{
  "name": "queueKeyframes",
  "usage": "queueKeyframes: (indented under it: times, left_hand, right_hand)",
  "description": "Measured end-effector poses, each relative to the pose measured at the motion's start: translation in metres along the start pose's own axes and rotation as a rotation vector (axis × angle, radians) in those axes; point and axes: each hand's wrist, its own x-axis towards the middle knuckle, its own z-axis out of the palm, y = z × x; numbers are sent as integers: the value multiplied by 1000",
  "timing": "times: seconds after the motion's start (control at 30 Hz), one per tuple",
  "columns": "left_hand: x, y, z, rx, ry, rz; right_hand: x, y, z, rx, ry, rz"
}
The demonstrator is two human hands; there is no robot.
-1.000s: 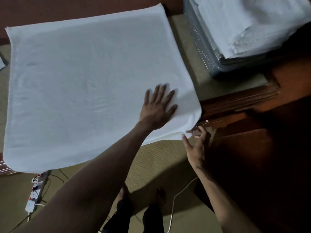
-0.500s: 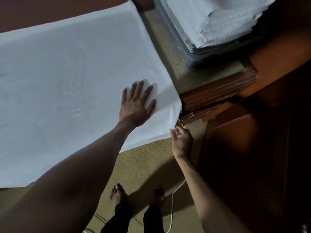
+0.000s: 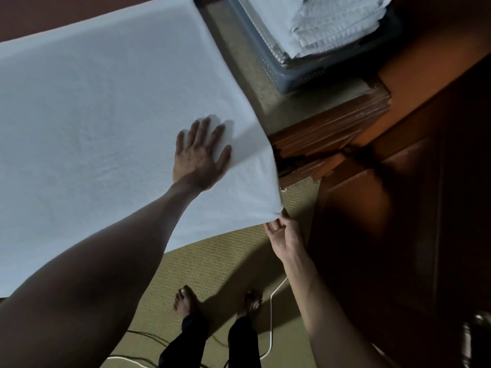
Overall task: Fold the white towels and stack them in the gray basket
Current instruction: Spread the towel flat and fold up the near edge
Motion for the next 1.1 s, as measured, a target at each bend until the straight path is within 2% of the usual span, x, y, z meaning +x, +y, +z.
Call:
queueKeyframes:
  times: [0.1, 0.17, 0.23, 0.3, 0.4, 0.5, 0.57, 0.63, 0.73, 0.83, 0.87, 0.97, 1.03, 1.1]
  left_hand:
    - [-1, 0, 0, -4, 8, 5]
    - [-1, 1, -1, -4, 13, 7]
    - [-1, 1, -2, -5, 11, 7]
    - [-1, 1, -3, -7, 7, 6]
    - [-1, 2, -3, -1, 8, 14]
    - [0, 2, -2, -11, 7, 13]
    - [-1, 1, -3, -19, -5, 6]
    - [-2, 0, -3, -45, -12, -1]
    - [-2, -2, -5, -215, 15, -27]
    - [-13, -12, -22, -638, 160, -118]
    - [-22, -21, -27, -683, 237, -136]
    - [-60, -59, -33, -531, 364, -192]
    - [-86, -89, -31, -395, 279, -303]
    - [-112, -121, -27, -282, 123, -389]
  right_hand:
    - [4, -4, -5, 94, 24, -23]
    - [4, -7, -5, 72, -27, -51]
    - [3, -8, -3, -80, -87, -86]
    - [8, -7, -4, -327, -64, -186]
    - [21, -7, -11, -695, 114, -415]
    - [31, -9, -9, -983, 300, -432]
    - [25, -11, 5, -1070, 487, -482]
    - [4, -16, 37, -1051, 553, -678]
    - [-22, -11, 95, -982, 258, -1117]
    - [-22, 2, 139, -1131, -17, -1422]
    - [-22, 7, 152, -1206, -93, -1502]
    - [-14, 31, 178, -1466, -219, -1620]
    - [-2, 51, 181, -1612, -246, -1665]
    - [8, 64, 177, -1730, -211, -1665]
